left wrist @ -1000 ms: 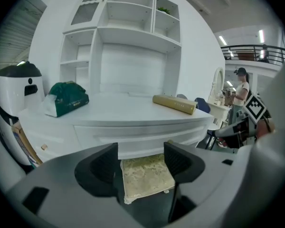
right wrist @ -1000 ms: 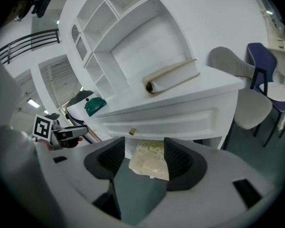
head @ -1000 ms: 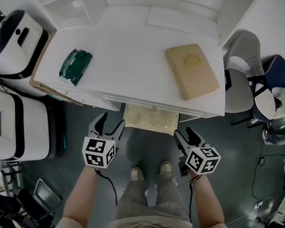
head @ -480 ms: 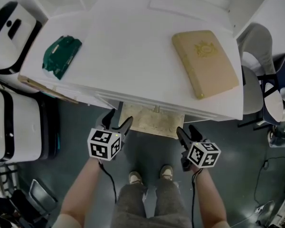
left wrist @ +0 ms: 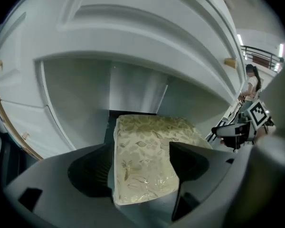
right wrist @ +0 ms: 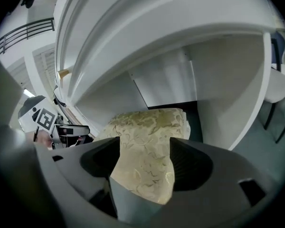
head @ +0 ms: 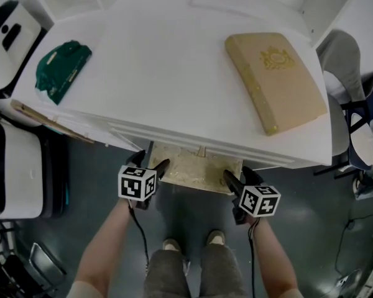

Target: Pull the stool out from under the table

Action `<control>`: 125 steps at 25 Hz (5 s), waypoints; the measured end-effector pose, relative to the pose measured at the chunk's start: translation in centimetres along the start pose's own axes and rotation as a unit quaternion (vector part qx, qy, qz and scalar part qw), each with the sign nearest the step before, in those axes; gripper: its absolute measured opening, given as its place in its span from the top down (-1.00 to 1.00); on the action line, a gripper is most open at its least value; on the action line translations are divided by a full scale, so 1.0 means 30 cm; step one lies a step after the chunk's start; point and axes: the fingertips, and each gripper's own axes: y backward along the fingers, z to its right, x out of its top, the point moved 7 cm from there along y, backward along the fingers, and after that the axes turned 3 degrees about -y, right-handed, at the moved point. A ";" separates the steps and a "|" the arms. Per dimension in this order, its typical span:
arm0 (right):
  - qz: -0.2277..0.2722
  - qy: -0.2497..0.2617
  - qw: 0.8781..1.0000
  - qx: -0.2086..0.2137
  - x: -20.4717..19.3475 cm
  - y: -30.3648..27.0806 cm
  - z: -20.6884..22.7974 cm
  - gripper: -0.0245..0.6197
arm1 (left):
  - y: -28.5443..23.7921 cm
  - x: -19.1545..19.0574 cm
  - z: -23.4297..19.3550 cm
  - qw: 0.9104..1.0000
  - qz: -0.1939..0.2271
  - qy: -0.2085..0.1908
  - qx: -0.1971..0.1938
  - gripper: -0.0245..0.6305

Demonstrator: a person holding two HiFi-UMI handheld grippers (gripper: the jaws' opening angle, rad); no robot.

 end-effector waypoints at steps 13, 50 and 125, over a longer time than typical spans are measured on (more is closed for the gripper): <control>0.016 -0.039 0.999 -0.009 -0.080 -0.159 0.183 -0.34 | -0.247 -0.076 -0.098 0.991 -0.005 0.120 -0.053 -0.36; -0.047 -0.048 0.995 0.068 -0.104 0.095 -0.090 -0.45 | 0.193 -0.277 -0.042 0.965 0.007 0.240 -0.106 -0.46; -0.421 0.313 0.751 0.401 -1.310 -0.223 -1.815 -0.45 | 1.777 -2.031 -0.073 0.700 0.238 0.589 0.327 -0.46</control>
